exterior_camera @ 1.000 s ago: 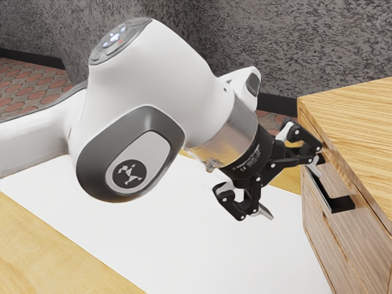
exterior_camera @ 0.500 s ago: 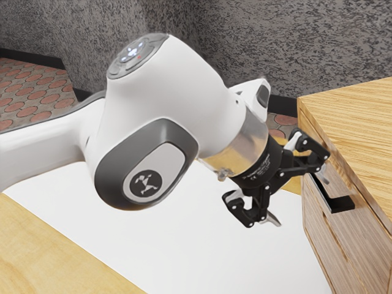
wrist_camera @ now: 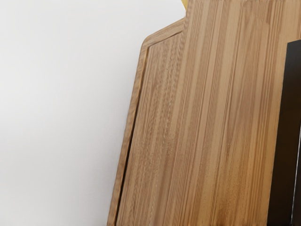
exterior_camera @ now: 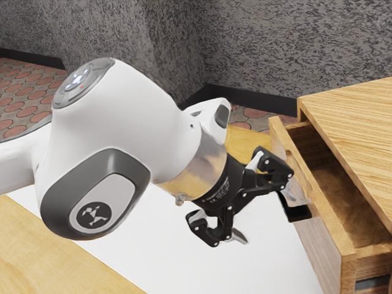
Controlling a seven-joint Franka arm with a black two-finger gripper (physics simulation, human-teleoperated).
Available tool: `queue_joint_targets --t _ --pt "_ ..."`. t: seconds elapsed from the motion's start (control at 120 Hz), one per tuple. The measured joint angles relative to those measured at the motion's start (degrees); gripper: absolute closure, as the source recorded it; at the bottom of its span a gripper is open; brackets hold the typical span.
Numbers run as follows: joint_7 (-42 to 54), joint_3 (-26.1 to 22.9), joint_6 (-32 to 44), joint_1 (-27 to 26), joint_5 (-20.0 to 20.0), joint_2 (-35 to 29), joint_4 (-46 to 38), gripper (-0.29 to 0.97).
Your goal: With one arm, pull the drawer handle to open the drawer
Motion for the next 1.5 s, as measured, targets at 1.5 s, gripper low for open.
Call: queue_joint_targets --t 1.5 --pt "-2.0 -1.4 -6.4 9.5 -0.5 -44.1 -26.3 0.0"
